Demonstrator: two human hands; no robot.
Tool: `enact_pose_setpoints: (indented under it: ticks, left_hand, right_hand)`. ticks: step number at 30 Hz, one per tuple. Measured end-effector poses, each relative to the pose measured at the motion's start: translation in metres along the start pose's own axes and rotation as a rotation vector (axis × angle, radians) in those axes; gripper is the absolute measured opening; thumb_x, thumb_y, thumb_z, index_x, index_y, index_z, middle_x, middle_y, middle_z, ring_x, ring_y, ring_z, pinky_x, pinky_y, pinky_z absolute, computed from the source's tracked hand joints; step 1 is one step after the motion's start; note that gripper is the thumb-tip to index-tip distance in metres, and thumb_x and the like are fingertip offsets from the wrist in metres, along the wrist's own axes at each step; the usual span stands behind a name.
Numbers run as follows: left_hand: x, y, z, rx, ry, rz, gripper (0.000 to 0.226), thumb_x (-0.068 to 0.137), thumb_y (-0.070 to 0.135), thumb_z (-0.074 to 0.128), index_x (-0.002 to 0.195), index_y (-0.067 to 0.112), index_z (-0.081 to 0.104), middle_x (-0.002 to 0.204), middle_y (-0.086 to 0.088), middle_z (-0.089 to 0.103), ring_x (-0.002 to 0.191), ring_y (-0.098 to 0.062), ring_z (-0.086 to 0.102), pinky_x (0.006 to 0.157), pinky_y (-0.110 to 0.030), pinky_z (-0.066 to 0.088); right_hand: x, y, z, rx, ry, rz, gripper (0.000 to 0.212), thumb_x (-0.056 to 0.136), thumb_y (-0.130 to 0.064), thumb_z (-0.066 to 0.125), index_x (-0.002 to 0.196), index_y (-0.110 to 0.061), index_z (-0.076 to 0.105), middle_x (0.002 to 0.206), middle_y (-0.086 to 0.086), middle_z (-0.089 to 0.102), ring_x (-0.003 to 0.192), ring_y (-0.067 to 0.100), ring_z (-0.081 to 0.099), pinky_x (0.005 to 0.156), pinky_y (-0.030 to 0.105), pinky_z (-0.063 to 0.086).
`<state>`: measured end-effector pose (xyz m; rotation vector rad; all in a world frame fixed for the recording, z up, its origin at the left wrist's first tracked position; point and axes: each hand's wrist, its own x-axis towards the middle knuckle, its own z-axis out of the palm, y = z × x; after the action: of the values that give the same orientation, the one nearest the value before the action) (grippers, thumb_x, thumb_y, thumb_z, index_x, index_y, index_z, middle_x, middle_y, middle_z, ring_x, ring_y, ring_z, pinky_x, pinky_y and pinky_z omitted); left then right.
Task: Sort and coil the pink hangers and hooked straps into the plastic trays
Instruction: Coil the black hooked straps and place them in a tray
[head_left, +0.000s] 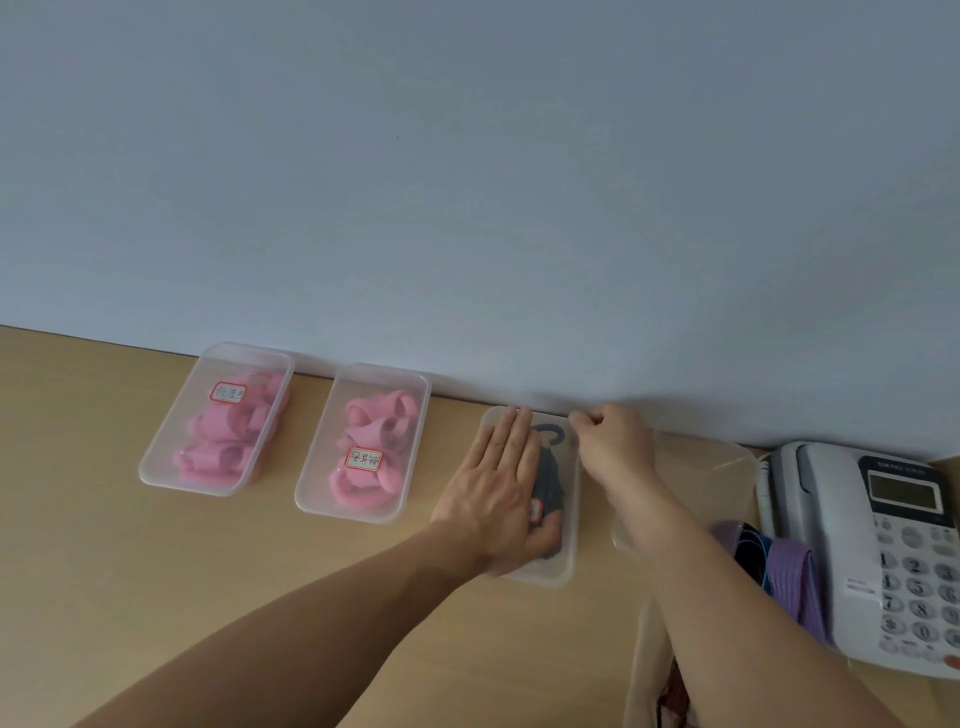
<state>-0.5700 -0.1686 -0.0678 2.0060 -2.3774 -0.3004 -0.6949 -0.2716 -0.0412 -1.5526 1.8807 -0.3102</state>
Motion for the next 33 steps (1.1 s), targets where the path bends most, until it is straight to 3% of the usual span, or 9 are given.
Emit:
enact_pose_setpoints:
  ticks: [3, 6, 11, 13, 16, 21, 24, 27, 33]
  left_hand:
    - [0.0, -0.001, 0.0, 0.002, 0.029, 0.003, 0.087, 0.086, 0.061, 0.027, 0.155, 0.008, 0.015, 0.163, -0.017, -0.002, 0.151, -0.029, -0.011, 0.123, -0.043, -0.005]
    - [0.0, 0.0, -0.001, -0.006, 0.039, 0.001, 0.085, 0.086, 0.062, 0.027, 0.156, 0.016, 0.014, 0.164, -0.017, -0.002, 0.151, -0.028, -0.01, 0.123, -0.043, -0.004]
    - [-0.002, -0.006, -0.002, 0.001, 0.043, 0.0, 0.084, 0.087, 0.062, 0.023, 0.157, 0.016, 0.012, 0.163, -0.018, -0.002, 0.151, -0.029, -0.009, 0.123, -0.044, -0.003]
    - [-0.002, -0.008, -0.001, 0.019, 0.04, 0.013, 0.084, 0.088, 0.062, 0.021, 0.157, 0.015, 0.013, 0.163, -0.019, -0.002, 0.151, -0.03, -0.008, 0.123, -0.044, -0.002]
    - [-0.001, -0.009, -0.002, 0.027, 0.027, 0.012, 0.082, 0.089, 0.061, 0.019, 0.157, 0.015, 0.012, 0.163, -0.019, -0.003, 0.151, -0.03, -0.009, 0.122, -0.044, -0.004]
    - [0.001, -0.01, -0.004, 0.025, 0.031, -0.032, 0.077, 0.094, 0.056, 0.027, 0.157, 0.015, 0.01, 0.163, -0.02, -0.005, 0.151, -0.031, -0.011, 0.122, -0.042, -0.009]
    - [0.003, -0.016, -0.007, 0.018, 0.021, -0.069, 0.077, 0.095, 0.054, 0.027, 0.157, 0.014, 0.005, 0.163, -0.02, -0.009, 0.15, -0.031, -0.014, 0.121, -0.042, -0.011]
    - [0.004, -0.02, -0.006, 0.024, 0.012, -0.046, 0.077, 0.095, 0.056, 0.025, 0.157, 0.014, 0.005, 0.163, -0.019, -0.009, 0.15, -0.03, -0.015, 0.121, -0.042, -0.012]
    - [0.003, -0.021, -0.004, 0.014, 0.014, -0.045, 0.079, 0.092, 0.06, 0.017, 0.157, 0.017, 0.004, 0.163, -0.016, -0.009, 0.15, -0.028, -0.015, 0.122, -0.041, -0.01]
  right_hand:
    - [0.002, -0.001, -0.002, 0.062, -0.012, 0.026, 0.032, 0.088, -0.03, 0.062, 0.059, -0.017, 0.06, 0.069, 0.004, 0.069, 0.071, 0.027, 0.066, 0.064, 0.028, 0.044]
    - [-0.005, -0.001, -0.006, 0.066, -0.045, 0.029, 0.029, 0.091, -0.032, 0.059, 0.066, -0.017, 0.063, 0.076, 0.009, 0.073, 0.076, 0.031, 0.069, 0.073, 0.033, 0.053]
    - [-0.037, 0.011, -0.002, -0.062, -0.074, -0.031, 0.029, 0.088, -0.02, 0.055, 0.061, -0.009, 0.061, 0.059, 0.003, 0.063, 0.065, 0.026, 0.061, 0.055, 0.029, 0.04]
    - [-0.046, 0.013, 0.0, -0.103, -0.07, -0.043, 0.027, 0.087, -0.017, 0.056, 0.061, -0.009, 0.059, 0.057, 0.001, 0.059, 0.064, 0.025, 0.056, 0.054, 0.03, 0.035]
    - [-0.049, 0.01, -0.003, -0.047, -0.077, -0.034, 0.026, 0.085, -0.017, 0.056, 0.064, -0.006, 0.064, 0.063, 0.008, 0.067, 0.068, 0.029, 0.064, 0.063, 0.033, 0.049]
    - [-0.062, 0.008, -0.005, -0.072, -0.092, -0.048, 0.025, 0.084, -0.014, 0.057, 0.061, -0.008, 0.061, 0.058, 0.005, 0.062, 0.062, 0.026, 0.057, 0.053, 0.031, 0.038]
    - [-0.085, 0.019, 0.005, -0.038, -0.15, -0.034, 0.019, 0.087, -0.016, 0.059, 0.07, -0.011, 0.066, 0.064, 0.007, 0.067, 0.068, 0.027, 0.064, 0.063, 0.034, 0.051]
    - [-0.1, 0.026, 0.011, 0.042, -0.104, -0.014, 0.015, 0.092, -0.02, 0.06, 0.078, -0.022, 0.065, 0.071, 0.005, 0.07, 0.071, 0.025, 0.068, 0.07, 0.035, 0.055]
    - [-0.104, 0.033, 0.008, 0.244, -0.123, 0.079, 0.011, 0.09, -0.016, 0.063, 0.079, -0.019, 0.064, 0.059, 0.005, 0.07, 0.051, 0.015, 0.066, 0.055, 0.025, 0.052]
